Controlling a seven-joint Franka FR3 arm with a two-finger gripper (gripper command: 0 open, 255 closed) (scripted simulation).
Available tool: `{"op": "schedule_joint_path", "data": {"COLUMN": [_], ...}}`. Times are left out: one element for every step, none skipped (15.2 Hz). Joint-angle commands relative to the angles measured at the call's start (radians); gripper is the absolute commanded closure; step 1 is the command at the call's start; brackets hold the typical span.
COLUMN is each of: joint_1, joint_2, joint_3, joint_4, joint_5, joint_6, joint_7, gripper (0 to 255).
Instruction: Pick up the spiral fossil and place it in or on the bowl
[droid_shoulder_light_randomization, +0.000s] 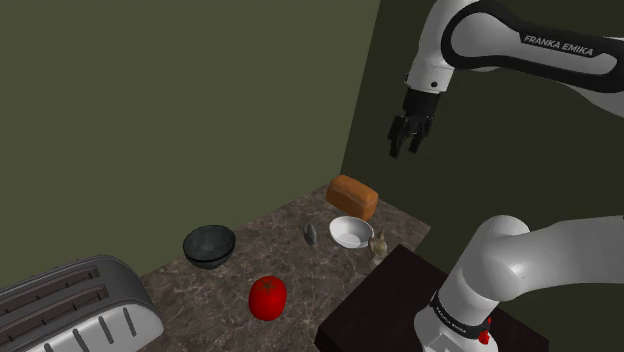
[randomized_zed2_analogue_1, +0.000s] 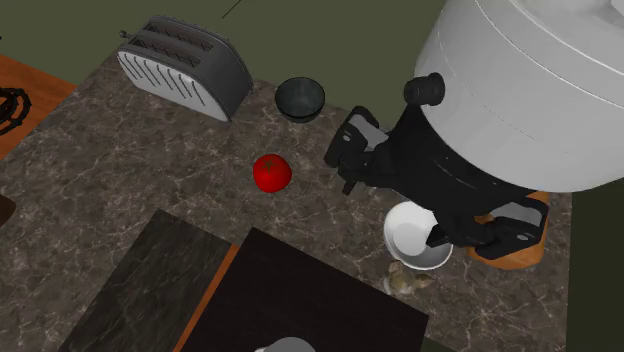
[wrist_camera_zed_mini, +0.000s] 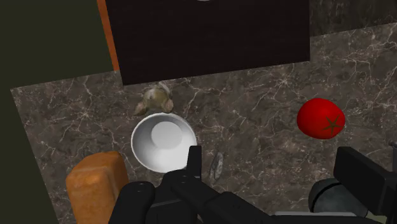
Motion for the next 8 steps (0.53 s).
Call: {"op": "schedule_joint_path", "data": {"joint_1": [0.0,-0.001,-0.001,-0.001,-0.002,-0.002,-0.003,-0.003], "joint_2": [0.0,0.011,0.023,0.037,0.052,0.069,0.088,0.108], "joint_3": [0.0,0.002,0.004,0.005,0.007,0.009,0.01,0.012], "joint_4": [0.0,-0.024,-0.047,-0.069,-0.089,-0.109,-0.127,-0.143], "joint_5": [0.0,0.0,0.0,0.0,0.0,0.0,0.0,0.0], "joint_6": [0.0,0.034,0.069,0.104,0.139,0.174,0.21,0.246], "joint_7": [0.0,0.003,0.006,0.008,0.011,0.014,0.017,0.019], "gripper": [0,0,0,0,0,0,0,0]}}
